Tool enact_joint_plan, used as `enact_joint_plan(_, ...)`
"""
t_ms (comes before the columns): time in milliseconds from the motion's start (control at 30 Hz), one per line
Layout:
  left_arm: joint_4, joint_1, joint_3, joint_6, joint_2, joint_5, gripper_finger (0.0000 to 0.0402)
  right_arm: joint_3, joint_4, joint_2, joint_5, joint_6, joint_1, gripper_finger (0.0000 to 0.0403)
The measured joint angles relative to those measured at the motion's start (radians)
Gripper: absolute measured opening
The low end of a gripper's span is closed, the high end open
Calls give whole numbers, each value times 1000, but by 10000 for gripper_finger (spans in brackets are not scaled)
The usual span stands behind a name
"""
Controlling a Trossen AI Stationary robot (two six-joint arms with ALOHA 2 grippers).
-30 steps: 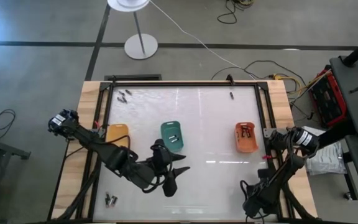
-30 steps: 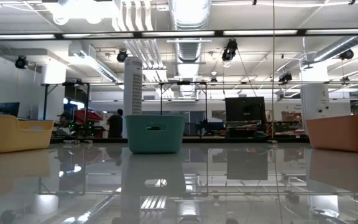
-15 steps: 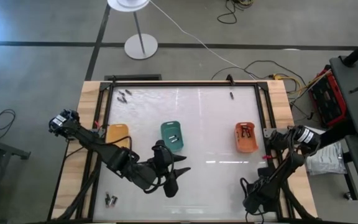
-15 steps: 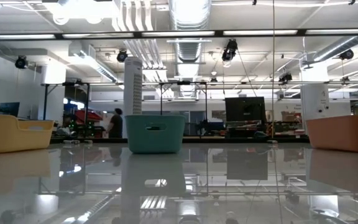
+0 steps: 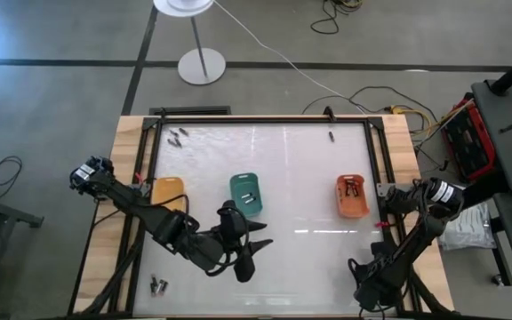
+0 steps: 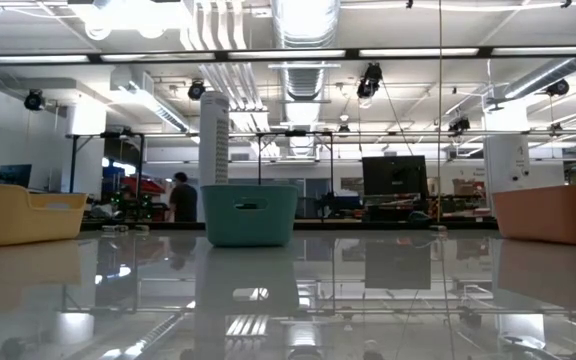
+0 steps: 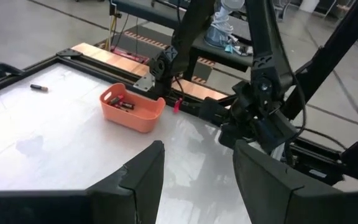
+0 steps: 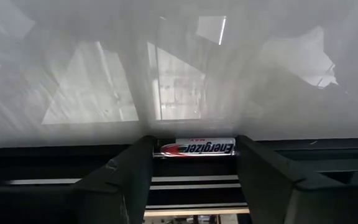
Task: Sort batteries
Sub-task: Put the silver battery into the green bin
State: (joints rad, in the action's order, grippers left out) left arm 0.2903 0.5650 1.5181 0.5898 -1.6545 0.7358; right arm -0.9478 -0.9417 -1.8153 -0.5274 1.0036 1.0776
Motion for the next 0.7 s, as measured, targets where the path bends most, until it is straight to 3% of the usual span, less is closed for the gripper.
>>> enact_joint_plan(167,-74,23,0,-48,30,-54,172,-15,-4,0,49,26,7,194)
enact_joint_plan(300,-169,29,-31,-111,41,-212,172,-48,-33,20,77,13,7,198)
enact_joint_plan(467,-600,12,-222,-169,37,-333,172,-86,-24,102,146,3,6,196)
enact_joint_plan(567,-837,5,-333,-133,21,-333,171,-108,-58,181,215,38,-11,194)
enact_joint_plan(700,-971,5,-399,-129,11,-297,165,-125,-56,279,316,75,-53,203)
